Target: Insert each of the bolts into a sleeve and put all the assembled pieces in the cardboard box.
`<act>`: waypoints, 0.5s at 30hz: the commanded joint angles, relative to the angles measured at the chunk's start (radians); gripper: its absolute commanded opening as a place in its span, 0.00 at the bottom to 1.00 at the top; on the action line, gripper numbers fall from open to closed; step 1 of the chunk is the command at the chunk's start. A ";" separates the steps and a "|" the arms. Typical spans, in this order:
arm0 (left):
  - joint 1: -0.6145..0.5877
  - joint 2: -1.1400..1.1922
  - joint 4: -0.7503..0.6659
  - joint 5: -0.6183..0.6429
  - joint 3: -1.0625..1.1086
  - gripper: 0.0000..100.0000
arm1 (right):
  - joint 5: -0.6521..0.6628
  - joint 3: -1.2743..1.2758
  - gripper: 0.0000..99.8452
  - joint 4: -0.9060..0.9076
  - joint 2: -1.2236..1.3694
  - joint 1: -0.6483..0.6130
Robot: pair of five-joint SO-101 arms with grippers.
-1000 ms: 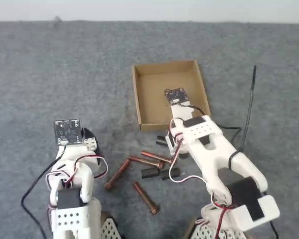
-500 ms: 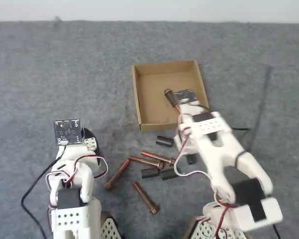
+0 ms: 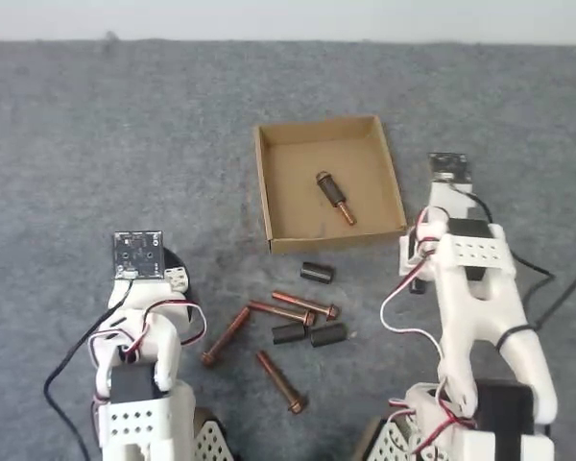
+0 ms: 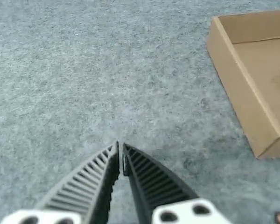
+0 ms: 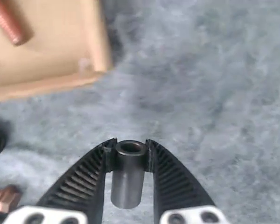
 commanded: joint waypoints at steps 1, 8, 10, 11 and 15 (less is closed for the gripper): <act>0.000 0.089 0.064 -0.012 -0.159 0.02 | -0.034 -0.026 0.01 -0.030 -0.008 0.061; 0.094 0.470 0.187 -0.144 -0.455 0.02 | -0.032 -0.034 0.01 -0.042 -0.005 0.120; 0.160 0.577 0.219 -0.204 -0.526 0.02 | -0.032 -0.034 0.01 -0.042 -0.005 0.139; 0.195 0.628 0.235 -0.229 -0.558 0.02 | -0.032 -0.034 0.01 -0.047 -0.005 0.151; 0.331 0.827 0.279 -0.359 -0.685 0.02 | -0.032 -0.031 0.01 -0.077 -0.004 0.217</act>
